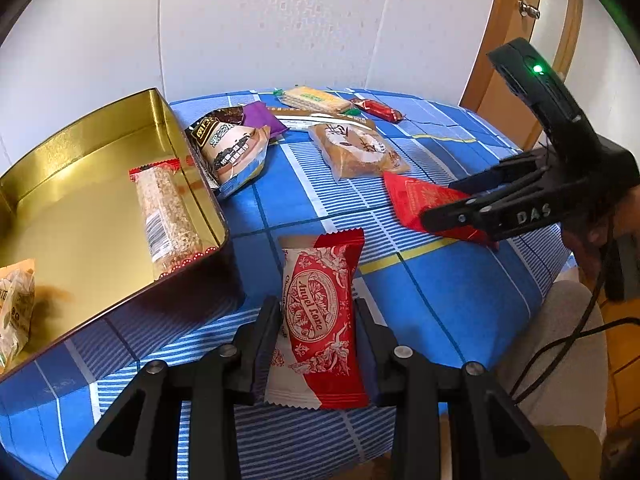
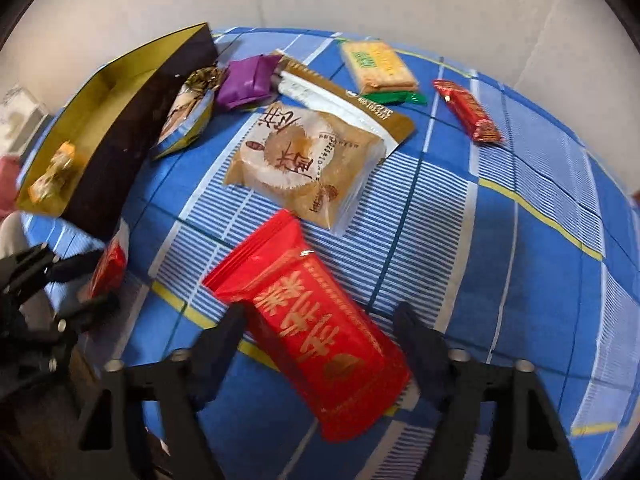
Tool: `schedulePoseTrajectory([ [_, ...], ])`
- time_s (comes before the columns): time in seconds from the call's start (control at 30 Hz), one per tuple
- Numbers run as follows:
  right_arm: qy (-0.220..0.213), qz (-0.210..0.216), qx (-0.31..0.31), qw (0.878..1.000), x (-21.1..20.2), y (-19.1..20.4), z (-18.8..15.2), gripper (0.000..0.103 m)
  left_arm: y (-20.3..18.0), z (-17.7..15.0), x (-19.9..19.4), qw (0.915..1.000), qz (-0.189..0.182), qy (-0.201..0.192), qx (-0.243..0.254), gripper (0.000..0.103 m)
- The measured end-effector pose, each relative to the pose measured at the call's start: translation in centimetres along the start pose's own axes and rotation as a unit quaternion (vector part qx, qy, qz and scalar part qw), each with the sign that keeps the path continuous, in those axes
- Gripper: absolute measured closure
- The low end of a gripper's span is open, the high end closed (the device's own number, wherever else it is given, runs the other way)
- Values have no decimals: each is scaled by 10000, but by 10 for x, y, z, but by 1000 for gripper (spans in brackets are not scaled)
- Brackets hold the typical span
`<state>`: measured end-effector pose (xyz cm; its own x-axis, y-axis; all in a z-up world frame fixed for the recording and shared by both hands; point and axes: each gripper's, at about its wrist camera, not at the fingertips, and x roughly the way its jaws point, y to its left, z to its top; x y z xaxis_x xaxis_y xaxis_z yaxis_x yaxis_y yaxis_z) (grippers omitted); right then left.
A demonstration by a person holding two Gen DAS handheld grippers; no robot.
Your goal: Organize snacks
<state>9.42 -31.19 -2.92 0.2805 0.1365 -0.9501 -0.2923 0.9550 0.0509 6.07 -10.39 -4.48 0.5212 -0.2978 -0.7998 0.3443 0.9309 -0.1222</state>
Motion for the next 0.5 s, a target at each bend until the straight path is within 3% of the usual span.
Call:
schedulePoseTrajectory([
  [0.17,-159,-185,724,9971,-7,12,-12,45,-1,-2,-3,10000,52,35,8,66],
  [0.3,-345,-170,665,9970,-6,22,-21,39,-3,-4,-3,9998,115,22,146,66],
  [0.4,-542,-628,812,9932,-9,31,-30,52,-2,-4,-3,9999,60,29,91,67],
  [0.5,-783,-737,1297,9857,-12,31,-36,58,4,-3,-5,9998,-90,36,-146,68],
])
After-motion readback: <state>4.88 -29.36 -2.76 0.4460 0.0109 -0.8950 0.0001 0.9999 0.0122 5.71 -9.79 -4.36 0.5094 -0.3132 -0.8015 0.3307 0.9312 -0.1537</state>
